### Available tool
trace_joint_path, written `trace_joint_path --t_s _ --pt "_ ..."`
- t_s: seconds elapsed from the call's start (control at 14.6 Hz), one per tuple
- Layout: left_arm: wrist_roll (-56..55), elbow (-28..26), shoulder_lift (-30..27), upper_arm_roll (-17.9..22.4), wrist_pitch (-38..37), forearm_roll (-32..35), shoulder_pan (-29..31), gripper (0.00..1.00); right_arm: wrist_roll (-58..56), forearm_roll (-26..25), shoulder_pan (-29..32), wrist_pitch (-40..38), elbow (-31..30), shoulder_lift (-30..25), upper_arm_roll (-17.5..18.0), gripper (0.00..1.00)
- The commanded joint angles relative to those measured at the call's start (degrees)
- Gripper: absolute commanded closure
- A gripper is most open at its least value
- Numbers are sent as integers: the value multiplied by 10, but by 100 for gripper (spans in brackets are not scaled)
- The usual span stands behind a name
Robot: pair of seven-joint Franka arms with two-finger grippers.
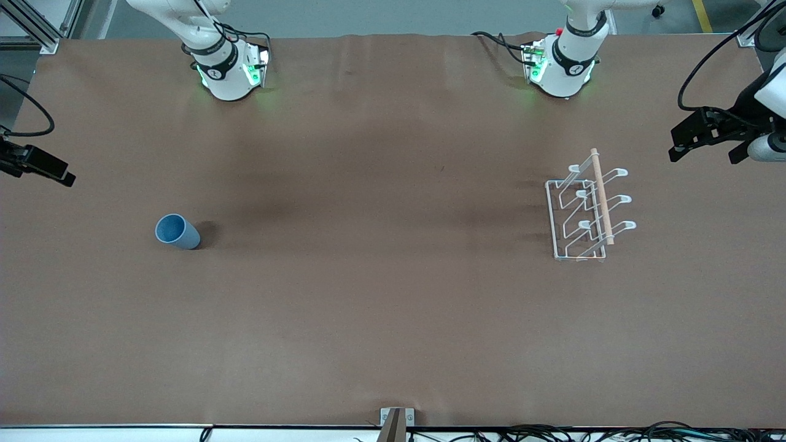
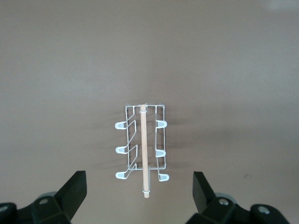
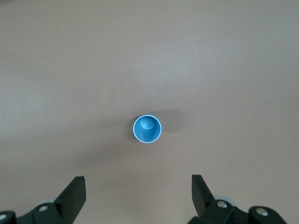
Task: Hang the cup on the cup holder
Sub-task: 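Move the right gripper down toward the blue cup lying on its side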
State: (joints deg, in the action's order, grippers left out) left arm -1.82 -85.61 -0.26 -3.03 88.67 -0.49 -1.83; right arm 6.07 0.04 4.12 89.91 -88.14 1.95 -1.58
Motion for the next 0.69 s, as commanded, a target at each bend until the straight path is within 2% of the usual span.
trace_joint_path --t_s 0.0,0.62 --pt "1 -1 -7 -3 -1 5 3 0 -7 4 4 1 -16 -15 2 0" --pt "-6 0 -5 -3 -1 4 2 0 -27 2 5 2 -19 -15 0 0"
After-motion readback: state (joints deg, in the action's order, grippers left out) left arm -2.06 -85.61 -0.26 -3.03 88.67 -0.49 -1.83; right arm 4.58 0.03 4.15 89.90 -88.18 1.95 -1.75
